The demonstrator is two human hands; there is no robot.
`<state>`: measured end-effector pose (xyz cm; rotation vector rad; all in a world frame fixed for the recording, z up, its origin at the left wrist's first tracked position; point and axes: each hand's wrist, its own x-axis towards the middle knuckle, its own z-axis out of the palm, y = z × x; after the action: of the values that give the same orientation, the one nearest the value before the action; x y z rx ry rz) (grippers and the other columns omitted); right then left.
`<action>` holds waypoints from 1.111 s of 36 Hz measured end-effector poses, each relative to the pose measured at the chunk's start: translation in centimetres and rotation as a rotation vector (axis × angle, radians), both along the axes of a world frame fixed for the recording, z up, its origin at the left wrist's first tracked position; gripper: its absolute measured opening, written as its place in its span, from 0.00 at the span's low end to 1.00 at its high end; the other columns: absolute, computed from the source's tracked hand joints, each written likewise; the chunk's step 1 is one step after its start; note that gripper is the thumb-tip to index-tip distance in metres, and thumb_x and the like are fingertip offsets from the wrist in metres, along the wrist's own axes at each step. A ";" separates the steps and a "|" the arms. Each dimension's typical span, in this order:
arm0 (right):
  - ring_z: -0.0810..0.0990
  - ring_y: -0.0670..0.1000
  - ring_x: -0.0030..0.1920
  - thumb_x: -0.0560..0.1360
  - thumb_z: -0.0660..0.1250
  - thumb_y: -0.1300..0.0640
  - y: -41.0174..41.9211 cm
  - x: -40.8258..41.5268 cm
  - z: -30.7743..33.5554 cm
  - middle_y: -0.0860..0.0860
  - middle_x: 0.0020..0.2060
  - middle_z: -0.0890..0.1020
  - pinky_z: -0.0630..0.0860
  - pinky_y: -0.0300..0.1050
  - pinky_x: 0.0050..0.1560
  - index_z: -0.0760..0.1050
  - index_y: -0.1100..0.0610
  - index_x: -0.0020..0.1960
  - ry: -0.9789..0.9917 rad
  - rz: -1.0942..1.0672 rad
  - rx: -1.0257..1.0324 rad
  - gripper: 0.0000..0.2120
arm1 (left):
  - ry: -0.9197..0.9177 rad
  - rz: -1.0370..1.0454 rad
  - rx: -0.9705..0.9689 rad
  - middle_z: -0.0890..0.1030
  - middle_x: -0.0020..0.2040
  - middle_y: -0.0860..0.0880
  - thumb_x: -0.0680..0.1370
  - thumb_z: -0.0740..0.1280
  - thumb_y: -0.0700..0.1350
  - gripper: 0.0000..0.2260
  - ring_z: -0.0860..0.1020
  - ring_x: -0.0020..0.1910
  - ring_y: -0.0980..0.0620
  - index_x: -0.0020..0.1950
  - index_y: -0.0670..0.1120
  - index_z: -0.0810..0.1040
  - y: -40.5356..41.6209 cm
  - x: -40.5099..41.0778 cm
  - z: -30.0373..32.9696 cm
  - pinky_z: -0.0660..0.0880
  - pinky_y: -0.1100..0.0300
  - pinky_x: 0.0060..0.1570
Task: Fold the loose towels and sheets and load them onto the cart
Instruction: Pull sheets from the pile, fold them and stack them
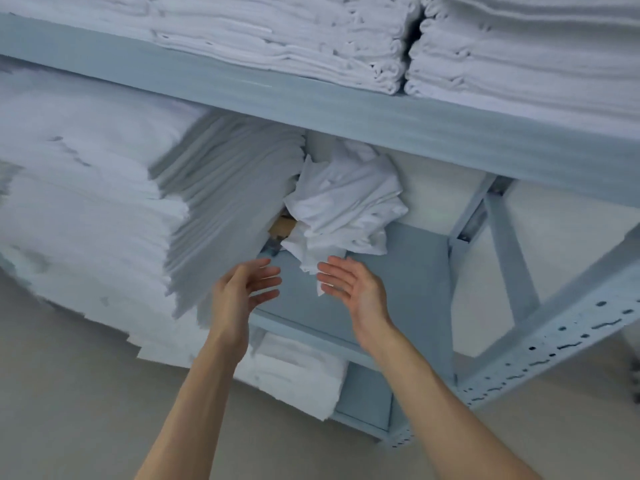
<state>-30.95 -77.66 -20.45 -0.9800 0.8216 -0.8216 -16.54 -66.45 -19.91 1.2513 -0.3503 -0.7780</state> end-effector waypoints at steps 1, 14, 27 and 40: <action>0.85 0.56 0.52 0.82 0.58 0.55 -0.4 -0.1 0.0 0.57 0.50 0.86 0.80 0.48 0.54 0.80 0.61 0.54 0.004 -0.022 0.000 0.15 | 0.003 -0.019 0.000 0.85 0.49 0.39 0.80 0.61 0.41 0.12 0.84 0.49 0.42 0.54 0.39 0.83 -0.5 0.2 0.0 0.81 0.48 0.51; 0.85 0.56 0.52 0.81 0.59 0.54 -8.5 3.5 -1.0 0.57 0.50 0.86 0.80 0.45 0.50 0.81 0.61 0.54 -0.028 -0.116 -0.003 0.14 | 0.049 -0.111 0.051 0.86 0.48 0.40 0.80 0.62 0.41 0.11 0.85 0.45 0.44 0.53 0.38 0.82 -10.3 3.7 -1.1 0.81 0.51 0.46; 0.85 0.58 0.52 0.80 0.61 0.57 -20.2 7.2 -4.3 0.59 0.51 0.85 0.80 0.53 0.57 0.79 0.63 0.55 0.077 -0.073 0.123 0.13 | 0.107 -0.091 0.163 0.85 0.47 0.40 0.74 0.67 0.46 0.14 0.84 0.42 0.44 0.52 0.38 0.83 -21.3 7.9 -3.1 0.82 0.53 0.41; 0.83 0.59 0.54 0.80 0.64 0.54 -24.7 9.1 -6.1 0.57 0.58 0.80 0.80 0.55 0.56 0.77 0.60 0.59 0.166 0.012 0.165 0.12 | 0.209 -0.135 0.317 0.76 0.55 0.42 0.77 0.69 0.46 0.08 0.80 0.50 0.39 0.50 0.43 0.76 -28.4 10.5 -7.7 0.81 0.51 0.43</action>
<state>-21.88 -102.36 -26.51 -0.9138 1.0094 -0.6570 -6.08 -94.83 -27.63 1.4360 -0.1448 -1.1020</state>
